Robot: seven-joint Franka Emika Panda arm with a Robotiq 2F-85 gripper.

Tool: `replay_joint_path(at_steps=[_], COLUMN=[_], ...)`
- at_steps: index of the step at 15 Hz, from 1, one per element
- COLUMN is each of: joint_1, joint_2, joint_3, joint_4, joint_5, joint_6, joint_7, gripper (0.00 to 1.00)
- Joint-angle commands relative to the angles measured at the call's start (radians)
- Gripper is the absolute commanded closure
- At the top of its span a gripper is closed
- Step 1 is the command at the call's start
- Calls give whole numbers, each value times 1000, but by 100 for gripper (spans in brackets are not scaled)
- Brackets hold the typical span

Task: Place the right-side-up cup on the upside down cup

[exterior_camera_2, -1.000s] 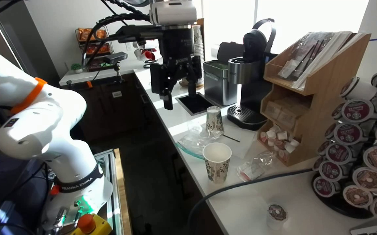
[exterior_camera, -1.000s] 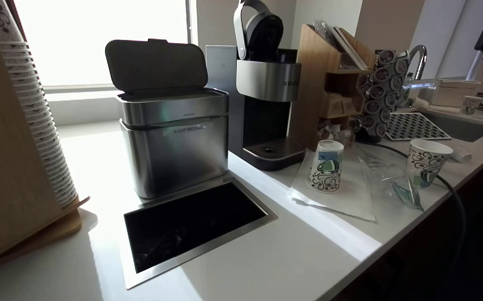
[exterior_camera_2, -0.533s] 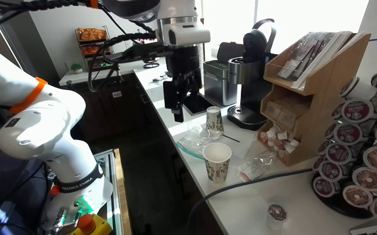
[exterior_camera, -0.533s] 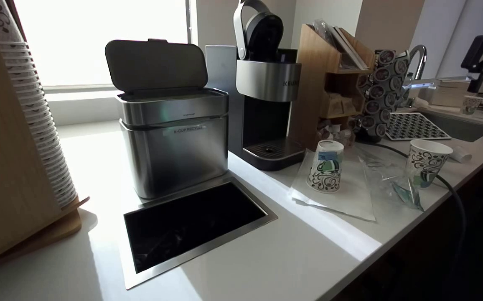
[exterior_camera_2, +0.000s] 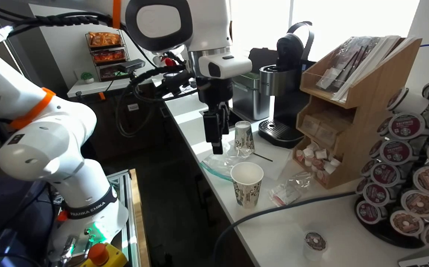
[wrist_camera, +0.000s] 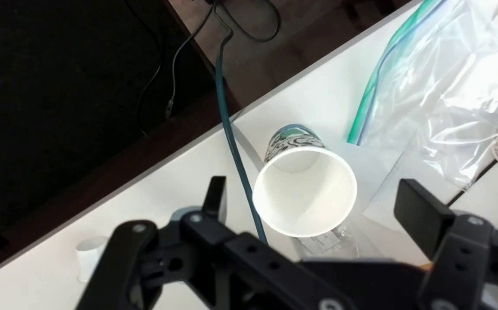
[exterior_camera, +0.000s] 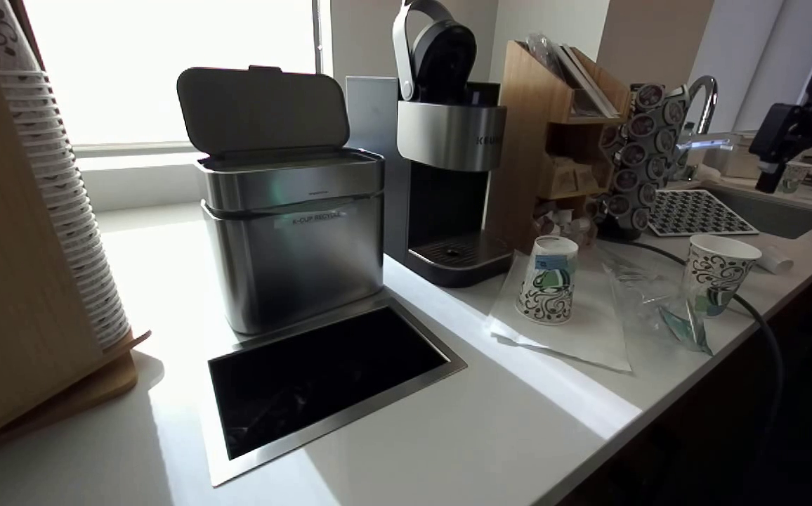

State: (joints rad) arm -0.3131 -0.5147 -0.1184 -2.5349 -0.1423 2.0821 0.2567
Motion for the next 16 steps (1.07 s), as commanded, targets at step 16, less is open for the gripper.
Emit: replay_joint_path(at_steps=[16], joint_1=[40], joint_2=[111], joint_3=[-43], joint_4=[-109], joint_5=[27], joint_6=[324], joint_7=[-139], gripper=[0])
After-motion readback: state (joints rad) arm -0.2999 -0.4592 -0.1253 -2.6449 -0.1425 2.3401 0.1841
